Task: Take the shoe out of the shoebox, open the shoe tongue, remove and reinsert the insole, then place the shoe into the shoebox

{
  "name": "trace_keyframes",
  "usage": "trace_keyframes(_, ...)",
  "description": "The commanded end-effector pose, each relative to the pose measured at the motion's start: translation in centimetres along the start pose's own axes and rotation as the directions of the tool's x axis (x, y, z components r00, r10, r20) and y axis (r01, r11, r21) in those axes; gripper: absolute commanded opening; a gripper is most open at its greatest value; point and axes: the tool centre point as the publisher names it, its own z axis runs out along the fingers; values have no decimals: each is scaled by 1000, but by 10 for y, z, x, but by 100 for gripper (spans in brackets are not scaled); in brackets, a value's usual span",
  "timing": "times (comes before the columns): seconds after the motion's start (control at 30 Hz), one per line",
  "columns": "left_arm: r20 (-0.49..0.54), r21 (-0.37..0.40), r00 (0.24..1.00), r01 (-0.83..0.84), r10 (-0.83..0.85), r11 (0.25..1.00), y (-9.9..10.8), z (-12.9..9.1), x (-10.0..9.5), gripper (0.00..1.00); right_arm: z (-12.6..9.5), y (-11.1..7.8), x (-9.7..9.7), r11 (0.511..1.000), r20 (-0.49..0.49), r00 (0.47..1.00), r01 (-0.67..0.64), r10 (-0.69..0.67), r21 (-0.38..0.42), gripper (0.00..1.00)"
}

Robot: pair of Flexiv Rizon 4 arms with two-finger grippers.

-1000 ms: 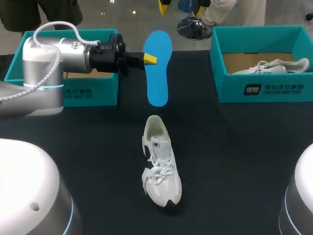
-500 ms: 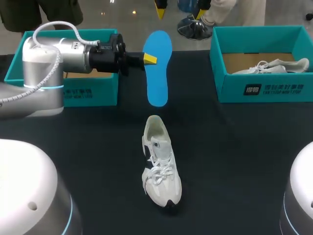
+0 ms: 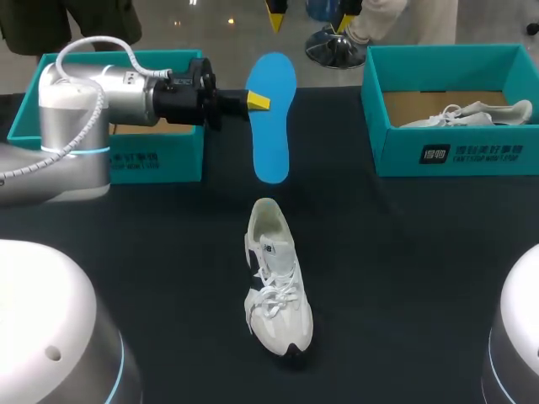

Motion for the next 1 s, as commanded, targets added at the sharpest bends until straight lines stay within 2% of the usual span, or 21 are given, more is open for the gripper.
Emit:
trace_keyframes(0.03,1,-1,1000,0,0,1000,0,0,0,0,0,1,0,1000,1,1000,0,0,2,100)
trace_keyframes(0.17,1,-1,1000,0,0,1000,0,0,0,0,0,1,0,1000,1,1000,0,0,2,100)
trace_keyframes(0.3,-49,-8,982,-185,184,983,0,-7,12,0,0,1,0,1000,1,1000,0,0,2,100)
trace_keyframes(0.53,-12,-6,889,-459,459,889,6,-17,31,0,0,1,0,1000,1,1000,0,0,2,100)
trace_keyframes(0.63,20,-37,834,-551,551,834,10,-19,38,0,0,1,0,1000,1,1000,0,0,2,100)
trace_keyframes(0.73,42,-68,794,-603,606,795,14,-20,41,0,0,1,0,1000,1,1000,0,0,2,100)
trace_keyframes(1.0,81,-73,720,-685,689,725,23,-25,38,0,0,1,0,1000,1,1000,0,0,2,100)
